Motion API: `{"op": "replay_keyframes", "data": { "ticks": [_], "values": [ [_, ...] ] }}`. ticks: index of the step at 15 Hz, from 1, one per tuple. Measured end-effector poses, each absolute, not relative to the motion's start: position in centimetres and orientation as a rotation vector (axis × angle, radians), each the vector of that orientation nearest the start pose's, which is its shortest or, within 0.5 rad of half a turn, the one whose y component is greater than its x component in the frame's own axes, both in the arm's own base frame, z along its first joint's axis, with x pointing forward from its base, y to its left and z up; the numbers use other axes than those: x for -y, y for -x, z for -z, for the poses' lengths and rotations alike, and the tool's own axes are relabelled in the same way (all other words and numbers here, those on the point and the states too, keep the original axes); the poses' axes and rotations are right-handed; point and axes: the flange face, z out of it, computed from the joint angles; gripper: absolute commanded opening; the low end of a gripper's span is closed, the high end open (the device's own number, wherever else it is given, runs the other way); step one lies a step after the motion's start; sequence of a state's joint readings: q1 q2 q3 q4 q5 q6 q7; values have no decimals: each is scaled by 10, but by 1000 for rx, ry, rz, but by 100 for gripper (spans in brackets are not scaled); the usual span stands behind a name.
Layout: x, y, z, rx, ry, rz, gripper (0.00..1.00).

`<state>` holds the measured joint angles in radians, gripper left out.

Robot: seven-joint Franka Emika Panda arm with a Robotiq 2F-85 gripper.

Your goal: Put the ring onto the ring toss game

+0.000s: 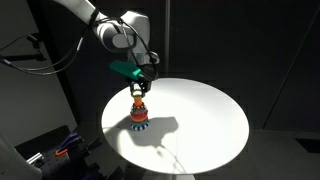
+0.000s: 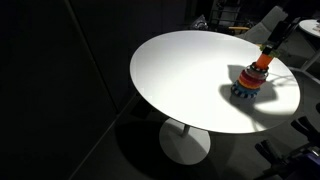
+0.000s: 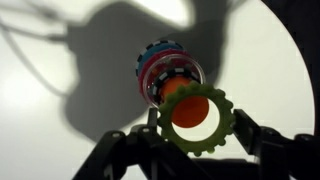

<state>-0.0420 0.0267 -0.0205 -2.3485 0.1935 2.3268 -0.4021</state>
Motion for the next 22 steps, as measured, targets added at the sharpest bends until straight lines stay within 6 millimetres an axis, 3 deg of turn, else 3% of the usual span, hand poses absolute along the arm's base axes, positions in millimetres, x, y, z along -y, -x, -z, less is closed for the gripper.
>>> {"op": "replay_keyframes", "data": {
  "ticks": [22],
  "values": [
    [32,-501,-306,277,3035,-115,49]
  ]
}}
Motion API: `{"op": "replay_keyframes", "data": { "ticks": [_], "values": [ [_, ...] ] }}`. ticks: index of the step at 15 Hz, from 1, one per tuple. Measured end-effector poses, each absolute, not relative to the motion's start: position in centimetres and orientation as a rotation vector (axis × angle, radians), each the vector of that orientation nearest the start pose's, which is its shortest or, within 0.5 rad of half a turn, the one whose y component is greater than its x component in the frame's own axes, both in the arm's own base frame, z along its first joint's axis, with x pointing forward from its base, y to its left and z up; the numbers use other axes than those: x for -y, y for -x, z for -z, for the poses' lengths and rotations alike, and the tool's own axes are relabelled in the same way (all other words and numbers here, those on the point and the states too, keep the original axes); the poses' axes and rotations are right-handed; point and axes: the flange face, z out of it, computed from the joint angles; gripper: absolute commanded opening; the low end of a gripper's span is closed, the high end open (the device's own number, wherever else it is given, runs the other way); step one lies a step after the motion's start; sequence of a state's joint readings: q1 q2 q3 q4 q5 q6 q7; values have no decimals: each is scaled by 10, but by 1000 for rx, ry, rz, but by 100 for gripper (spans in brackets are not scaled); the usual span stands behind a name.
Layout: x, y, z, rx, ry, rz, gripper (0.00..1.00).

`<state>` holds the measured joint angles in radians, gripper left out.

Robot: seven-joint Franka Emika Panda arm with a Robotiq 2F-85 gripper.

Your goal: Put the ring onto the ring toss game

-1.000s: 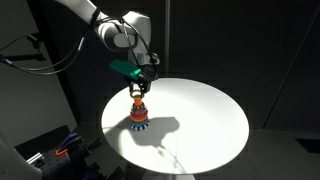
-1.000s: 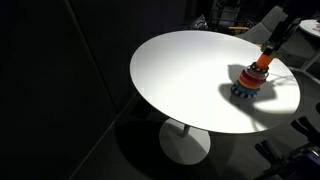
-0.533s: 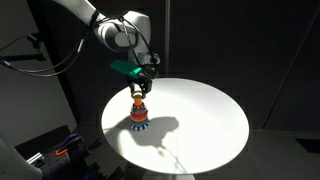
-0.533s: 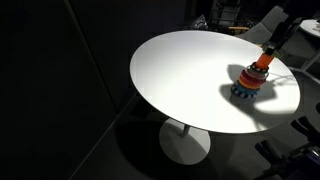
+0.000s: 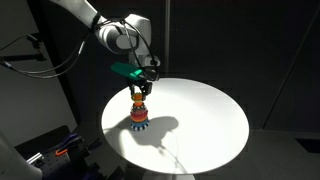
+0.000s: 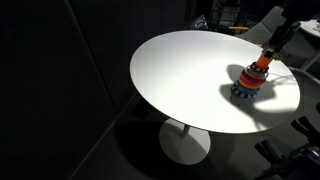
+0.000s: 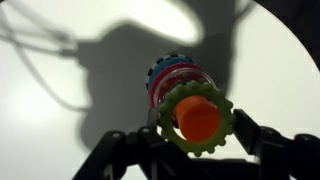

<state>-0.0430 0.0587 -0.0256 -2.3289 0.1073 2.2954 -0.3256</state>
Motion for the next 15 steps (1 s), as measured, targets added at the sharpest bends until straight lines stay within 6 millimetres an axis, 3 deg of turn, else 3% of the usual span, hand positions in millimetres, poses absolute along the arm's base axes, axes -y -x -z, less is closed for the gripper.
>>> {"op": "replay_keyframes", "data": {
  "ticks": [12,15],
  "values": [
    [29,-508,-308,290,3048,-50,49],
    [27,-512,-300,302,3052,-38,49]
  ]
}}
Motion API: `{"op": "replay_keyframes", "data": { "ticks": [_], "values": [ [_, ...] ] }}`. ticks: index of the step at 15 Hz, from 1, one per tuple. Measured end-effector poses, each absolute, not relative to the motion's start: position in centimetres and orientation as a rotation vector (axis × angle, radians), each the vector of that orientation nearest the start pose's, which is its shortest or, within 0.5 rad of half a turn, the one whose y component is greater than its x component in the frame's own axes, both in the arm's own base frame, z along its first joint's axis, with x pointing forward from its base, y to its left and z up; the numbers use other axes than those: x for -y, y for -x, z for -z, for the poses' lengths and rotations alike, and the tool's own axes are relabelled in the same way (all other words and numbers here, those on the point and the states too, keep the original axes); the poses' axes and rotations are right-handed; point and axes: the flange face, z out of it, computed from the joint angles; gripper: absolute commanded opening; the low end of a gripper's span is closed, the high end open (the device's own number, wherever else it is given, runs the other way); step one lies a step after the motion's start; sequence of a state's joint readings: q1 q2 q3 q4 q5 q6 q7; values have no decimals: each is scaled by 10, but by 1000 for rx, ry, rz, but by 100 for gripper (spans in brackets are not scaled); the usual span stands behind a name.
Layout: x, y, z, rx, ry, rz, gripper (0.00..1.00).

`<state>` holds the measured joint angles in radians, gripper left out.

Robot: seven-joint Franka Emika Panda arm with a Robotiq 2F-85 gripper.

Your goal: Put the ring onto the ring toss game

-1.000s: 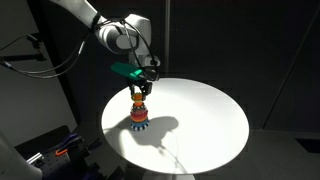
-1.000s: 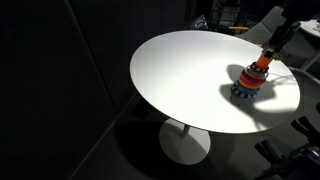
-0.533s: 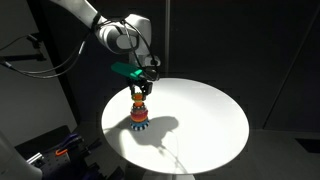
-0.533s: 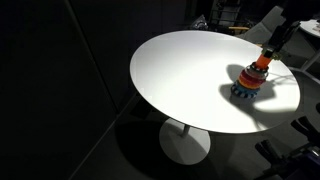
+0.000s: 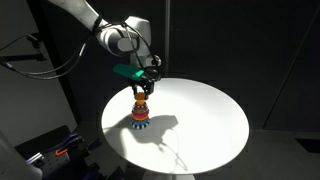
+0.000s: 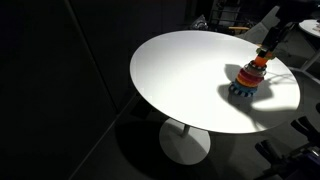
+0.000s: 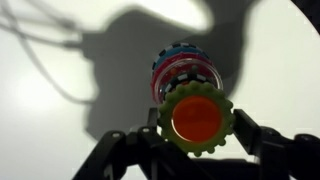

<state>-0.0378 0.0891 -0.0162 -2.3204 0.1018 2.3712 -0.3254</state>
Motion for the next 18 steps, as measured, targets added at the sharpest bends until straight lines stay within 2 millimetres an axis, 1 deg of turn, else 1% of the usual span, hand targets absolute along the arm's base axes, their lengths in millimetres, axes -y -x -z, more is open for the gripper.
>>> {"op": "replay_keyframes", "data": {
  "ticks": [2,3,4,5,6,9,12,18],
  "values": [
    [25,-512,-291,306,3051,-54,49],
    [24,-512,-287,309,3049,-64,55],
    [23,-512,-284,311,3048,-73,94],
    [22,-512,-282,313,3047,-80,94],
    [21,-512,-280,314,3046,-85,100],
    [20,-512,-281,323,3036,-105,100],
    [17,-509,-288,343,3020,-142,100],
    [14,-498,-321,334,3015,-201,100]
  ]
}}
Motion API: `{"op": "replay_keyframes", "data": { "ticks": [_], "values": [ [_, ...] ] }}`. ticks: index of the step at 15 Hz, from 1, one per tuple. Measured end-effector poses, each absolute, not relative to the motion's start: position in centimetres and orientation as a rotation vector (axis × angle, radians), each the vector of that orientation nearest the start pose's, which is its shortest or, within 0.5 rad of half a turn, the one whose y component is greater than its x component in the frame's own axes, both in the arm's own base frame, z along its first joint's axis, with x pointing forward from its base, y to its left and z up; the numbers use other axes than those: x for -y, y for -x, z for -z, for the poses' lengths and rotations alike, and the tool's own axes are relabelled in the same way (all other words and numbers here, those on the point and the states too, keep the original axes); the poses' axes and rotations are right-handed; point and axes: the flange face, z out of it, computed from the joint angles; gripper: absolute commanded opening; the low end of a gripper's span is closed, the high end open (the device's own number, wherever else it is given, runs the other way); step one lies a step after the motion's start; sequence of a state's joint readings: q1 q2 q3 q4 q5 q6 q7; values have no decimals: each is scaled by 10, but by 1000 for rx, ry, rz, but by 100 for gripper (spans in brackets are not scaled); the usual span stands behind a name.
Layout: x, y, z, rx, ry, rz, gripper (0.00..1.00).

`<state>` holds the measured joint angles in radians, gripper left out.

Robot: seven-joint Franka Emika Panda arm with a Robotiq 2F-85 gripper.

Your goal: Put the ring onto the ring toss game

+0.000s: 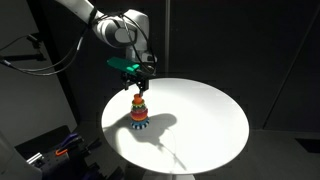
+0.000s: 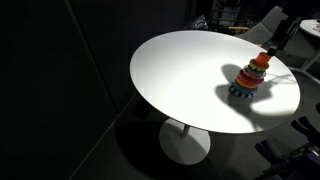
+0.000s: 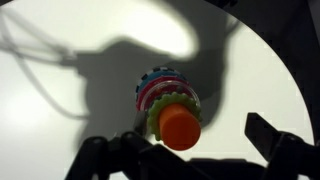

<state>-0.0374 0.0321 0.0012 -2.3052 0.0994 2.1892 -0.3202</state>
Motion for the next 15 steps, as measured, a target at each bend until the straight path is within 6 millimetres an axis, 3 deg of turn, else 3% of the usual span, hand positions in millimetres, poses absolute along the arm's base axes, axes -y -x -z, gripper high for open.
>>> {"op": "replay_keyframes", "data": {
  "ticks": [11,15],
  "values": [
    [25,-469,-392,167,3179,-277,100],
    [25,-464,-408,156,3186,-249,100]
  ]
}}
